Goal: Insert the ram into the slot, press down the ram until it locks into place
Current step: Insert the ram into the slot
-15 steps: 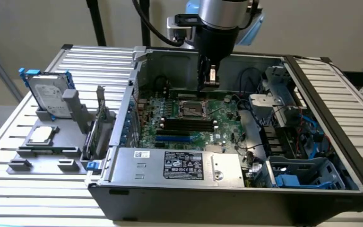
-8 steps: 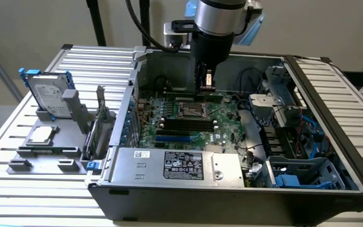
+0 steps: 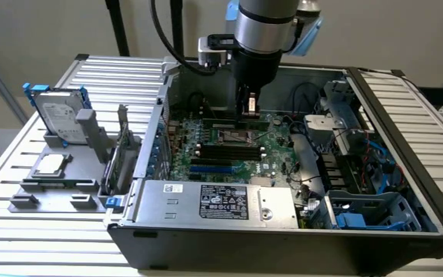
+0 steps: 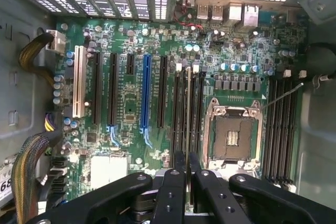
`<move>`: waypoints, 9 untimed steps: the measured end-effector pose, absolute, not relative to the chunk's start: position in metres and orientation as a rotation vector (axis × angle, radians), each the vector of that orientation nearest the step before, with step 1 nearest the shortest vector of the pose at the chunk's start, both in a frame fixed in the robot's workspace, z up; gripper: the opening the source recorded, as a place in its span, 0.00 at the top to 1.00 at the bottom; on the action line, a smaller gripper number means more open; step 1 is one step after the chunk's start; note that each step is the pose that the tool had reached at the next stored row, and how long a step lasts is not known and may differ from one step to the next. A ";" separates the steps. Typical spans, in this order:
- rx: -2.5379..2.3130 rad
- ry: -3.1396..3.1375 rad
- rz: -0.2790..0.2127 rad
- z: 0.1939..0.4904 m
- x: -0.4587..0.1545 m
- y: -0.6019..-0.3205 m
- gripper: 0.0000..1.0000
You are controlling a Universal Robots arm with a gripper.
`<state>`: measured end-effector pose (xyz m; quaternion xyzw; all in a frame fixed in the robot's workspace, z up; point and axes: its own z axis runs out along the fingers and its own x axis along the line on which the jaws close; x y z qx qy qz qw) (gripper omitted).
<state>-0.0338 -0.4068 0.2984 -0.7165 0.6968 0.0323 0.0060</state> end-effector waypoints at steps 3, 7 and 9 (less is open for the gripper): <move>-2.242 2.181 0.101 0.293 -0.034 -0.407 0.87; -2.242 2.181 0.101 0.286 -0.034 -0.407 0.87; -2.242 2.181 0.101 0.282 -0.034 -0.407 0.87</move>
